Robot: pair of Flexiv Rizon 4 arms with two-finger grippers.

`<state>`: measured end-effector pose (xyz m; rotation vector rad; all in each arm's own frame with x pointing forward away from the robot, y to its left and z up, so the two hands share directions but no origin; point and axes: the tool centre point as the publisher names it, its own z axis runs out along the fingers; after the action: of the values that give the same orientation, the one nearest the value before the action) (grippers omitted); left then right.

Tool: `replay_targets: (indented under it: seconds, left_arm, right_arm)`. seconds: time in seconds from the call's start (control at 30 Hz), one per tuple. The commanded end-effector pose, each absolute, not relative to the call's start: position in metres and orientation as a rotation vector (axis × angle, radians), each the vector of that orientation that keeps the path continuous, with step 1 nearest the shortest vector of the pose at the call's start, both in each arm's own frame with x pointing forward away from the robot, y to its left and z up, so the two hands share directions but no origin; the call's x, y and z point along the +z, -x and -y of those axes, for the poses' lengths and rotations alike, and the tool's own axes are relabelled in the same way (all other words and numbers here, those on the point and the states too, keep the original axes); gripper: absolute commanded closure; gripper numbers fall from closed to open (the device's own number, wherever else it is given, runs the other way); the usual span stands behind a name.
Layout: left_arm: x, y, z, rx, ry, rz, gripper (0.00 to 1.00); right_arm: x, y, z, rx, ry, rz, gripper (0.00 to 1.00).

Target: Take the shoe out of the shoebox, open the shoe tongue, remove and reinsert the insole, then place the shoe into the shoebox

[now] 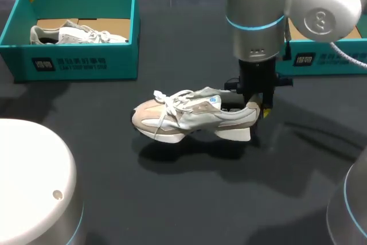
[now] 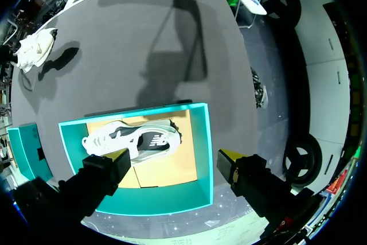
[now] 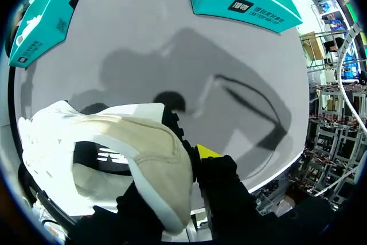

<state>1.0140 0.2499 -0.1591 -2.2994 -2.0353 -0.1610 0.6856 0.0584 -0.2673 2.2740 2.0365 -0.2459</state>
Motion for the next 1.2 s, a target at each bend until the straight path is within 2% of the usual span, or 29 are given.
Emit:
replay_targets:
  seconds: [0.03, 0.17, 0.6, 1.2]
  left_arm:
    - [-0.159, -1.013, -0.250, -0.164, 2.301, 2.035, 0.00]
    - [-0.159, -1.013, -0.250, -0.164, 2.301, 2.035, 0.00]
    - [-0.159, -1.013, -0.250, -0.164, 2.301, 2.035, 0.00]
    - [-0.159, -1.013, -0.250, -0.164, 2.301, 2.035, 0.00]
  right_arm:
    - [-0.306, -0.678, -0.064, -0.206, -2.306, -2.044, 1.00]
    - [-0.323, -0.671, -0.072, -0.192, -2.340, -2.024, 1.00]
    - [-0.323, -0.671, -0.072, -0.192, -2.340, -2.024, 1.00]
    - [-0.363, -0.683, -0.084, -0.211, -2.285, -2.083, 1.00]
